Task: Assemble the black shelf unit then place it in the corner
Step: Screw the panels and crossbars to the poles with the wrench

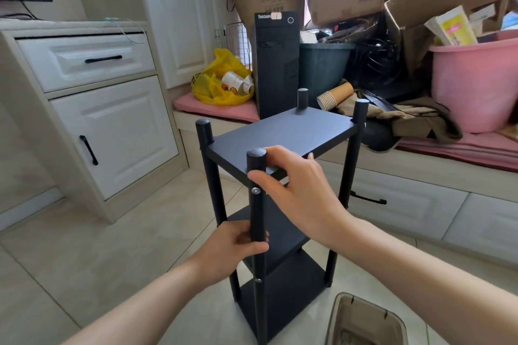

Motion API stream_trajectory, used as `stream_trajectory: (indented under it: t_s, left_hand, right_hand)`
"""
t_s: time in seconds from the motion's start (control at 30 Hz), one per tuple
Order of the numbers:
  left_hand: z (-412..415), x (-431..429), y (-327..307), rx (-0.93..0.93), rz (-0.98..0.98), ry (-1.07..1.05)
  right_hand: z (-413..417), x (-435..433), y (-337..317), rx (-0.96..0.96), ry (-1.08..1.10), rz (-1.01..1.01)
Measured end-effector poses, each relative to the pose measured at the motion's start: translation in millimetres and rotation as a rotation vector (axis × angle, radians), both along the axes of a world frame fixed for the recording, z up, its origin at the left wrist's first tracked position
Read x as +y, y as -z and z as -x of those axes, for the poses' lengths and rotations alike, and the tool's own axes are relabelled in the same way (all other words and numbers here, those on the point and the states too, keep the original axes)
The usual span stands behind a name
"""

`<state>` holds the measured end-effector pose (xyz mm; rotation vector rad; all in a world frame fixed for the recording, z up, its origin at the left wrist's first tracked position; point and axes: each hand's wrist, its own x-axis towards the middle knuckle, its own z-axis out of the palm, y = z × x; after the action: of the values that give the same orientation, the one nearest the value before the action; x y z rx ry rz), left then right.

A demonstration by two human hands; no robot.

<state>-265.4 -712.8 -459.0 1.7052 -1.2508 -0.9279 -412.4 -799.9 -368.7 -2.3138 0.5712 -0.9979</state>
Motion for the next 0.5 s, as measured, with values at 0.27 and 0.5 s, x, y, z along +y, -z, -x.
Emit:
stream_trajectory:
  t_s: [0.27, 0.5]
  left_hand:
    - [12.0, -5.8, -28.6, 0.015, 0.131, 0.039]
    - [33.5, -17.9, -40.8, 0.159, 0.245, 0.022]
  right_hand:
    - [4.4, -21.5, -27.3, -0.280, -0.009, -0.115]
    - [6.3, -46.9, -44.8, -0.389, 0.005, -0.187]
